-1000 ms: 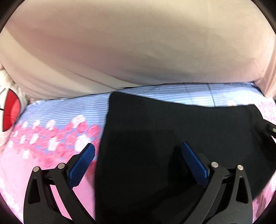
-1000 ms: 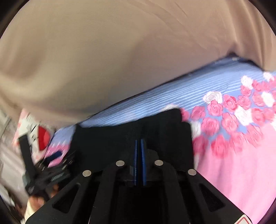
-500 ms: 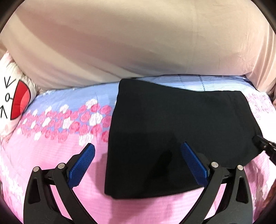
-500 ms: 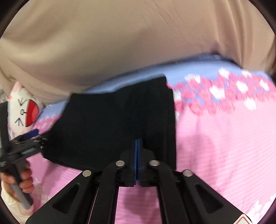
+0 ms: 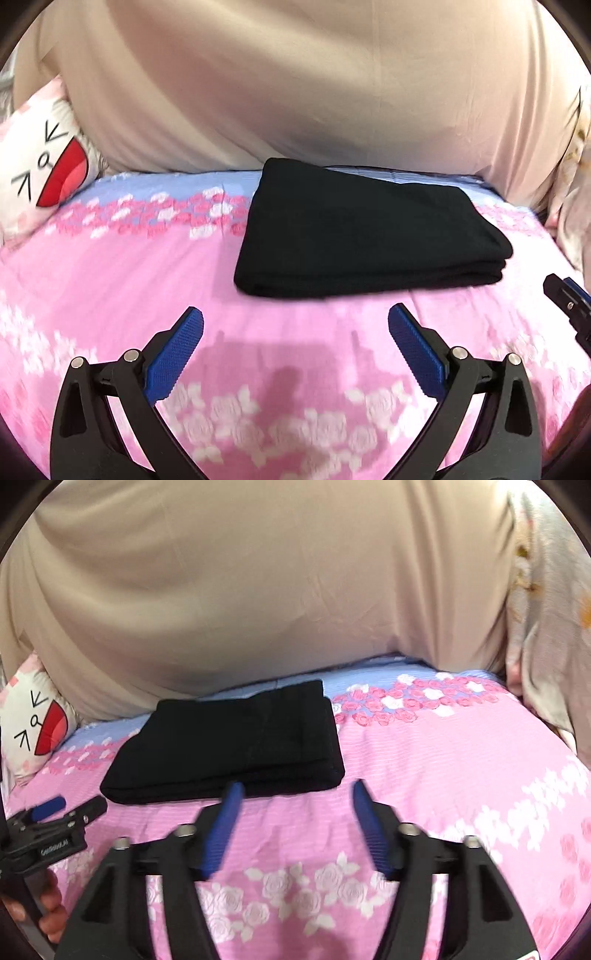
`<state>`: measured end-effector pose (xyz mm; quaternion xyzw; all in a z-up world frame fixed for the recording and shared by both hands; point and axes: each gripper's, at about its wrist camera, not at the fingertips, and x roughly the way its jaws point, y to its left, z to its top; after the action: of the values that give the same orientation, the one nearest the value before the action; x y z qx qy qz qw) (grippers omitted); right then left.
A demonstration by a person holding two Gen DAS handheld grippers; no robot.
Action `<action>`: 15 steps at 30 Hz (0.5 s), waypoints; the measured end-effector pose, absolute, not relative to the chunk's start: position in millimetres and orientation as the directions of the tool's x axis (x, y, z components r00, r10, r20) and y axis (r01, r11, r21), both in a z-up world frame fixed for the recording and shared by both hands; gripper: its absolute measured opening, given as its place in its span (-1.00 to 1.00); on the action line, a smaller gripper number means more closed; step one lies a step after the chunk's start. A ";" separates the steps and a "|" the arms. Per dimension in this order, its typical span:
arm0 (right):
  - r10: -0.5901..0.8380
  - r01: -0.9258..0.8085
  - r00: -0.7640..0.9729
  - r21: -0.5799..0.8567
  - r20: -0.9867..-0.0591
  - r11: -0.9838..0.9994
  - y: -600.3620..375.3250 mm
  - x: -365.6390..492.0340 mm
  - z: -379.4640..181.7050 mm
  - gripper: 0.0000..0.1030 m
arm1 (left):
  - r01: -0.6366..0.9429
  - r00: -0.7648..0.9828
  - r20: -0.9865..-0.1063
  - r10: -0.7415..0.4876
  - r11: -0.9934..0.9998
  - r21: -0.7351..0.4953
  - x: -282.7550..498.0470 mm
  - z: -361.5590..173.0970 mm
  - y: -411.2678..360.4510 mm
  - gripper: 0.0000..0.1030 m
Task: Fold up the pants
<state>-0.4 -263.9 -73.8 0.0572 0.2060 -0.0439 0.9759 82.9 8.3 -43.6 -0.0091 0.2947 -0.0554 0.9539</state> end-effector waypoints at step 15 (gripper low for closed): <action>-0.142 0.161 0.877 0.003 -0.458 0.987 -251.9 5.0 -81.0 0.53 | 0.078 0.811 -0.583 -0.037 0.996 0.046 95.5 -49.4 -4.9 0.90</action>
<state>5.0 -251.9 -81.0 0.0207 0.2349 -0.0781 0.9687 95.5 -4.9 -49.4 0.0336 0.3055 -0.0302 0.9511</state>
